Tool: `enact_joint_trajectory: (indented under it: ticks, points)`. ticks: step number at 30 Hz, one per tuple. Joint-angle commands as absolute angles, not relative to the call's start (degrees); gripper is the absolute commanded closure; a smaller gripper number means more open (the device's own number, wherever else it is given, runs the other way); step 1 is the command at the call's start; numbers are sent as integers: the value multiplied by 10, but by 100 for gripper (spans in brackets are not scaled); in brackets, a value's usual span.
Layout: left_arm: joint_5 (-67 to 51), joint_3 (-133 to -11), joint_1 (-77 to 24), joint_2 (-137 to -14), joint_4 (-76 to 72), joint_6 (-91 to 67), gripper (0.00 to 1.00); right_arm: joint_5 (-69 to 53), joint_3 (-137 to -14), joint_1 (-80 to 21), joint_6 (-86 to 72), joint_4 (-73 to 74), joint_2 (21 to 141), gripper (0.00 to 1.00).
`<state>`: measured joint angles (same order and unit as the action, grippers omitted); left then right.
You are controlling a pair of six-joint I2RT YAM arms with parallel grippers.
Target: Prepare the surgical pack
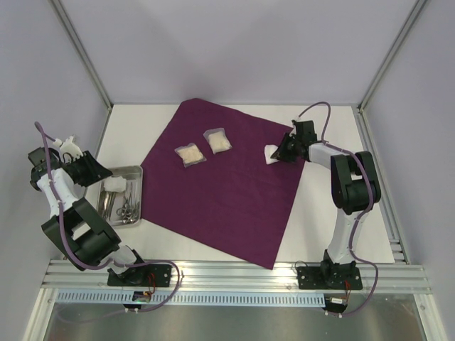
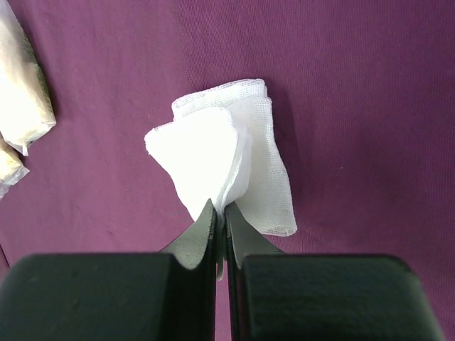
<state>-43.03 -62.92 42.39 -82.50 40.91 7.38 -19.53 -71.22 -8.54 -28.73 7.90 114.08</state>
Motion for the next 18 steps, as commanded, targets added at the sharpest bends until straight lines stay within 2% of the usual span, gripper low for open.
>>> enact_joint_trajectory:
  ticks: [1, 13, 17, 18]
  points:
    - [-443, -650, 421, -807, 408, 69, 65, -175, -721, -83, -289, 59, 1124, 100]
    - [-453, -654, 421, -799, 409, 66, 65, -149, -750, -83, -265, 110, 1110, 93]
    - [-459, -652, 421, -797, 407, 65, 65, -145, -784, -83, -251, 162, 1128, 84]
    - [-462, -651, 421, -797, 408, 64, 65, -143, -785, -83, -251, 165, 1129, 78]
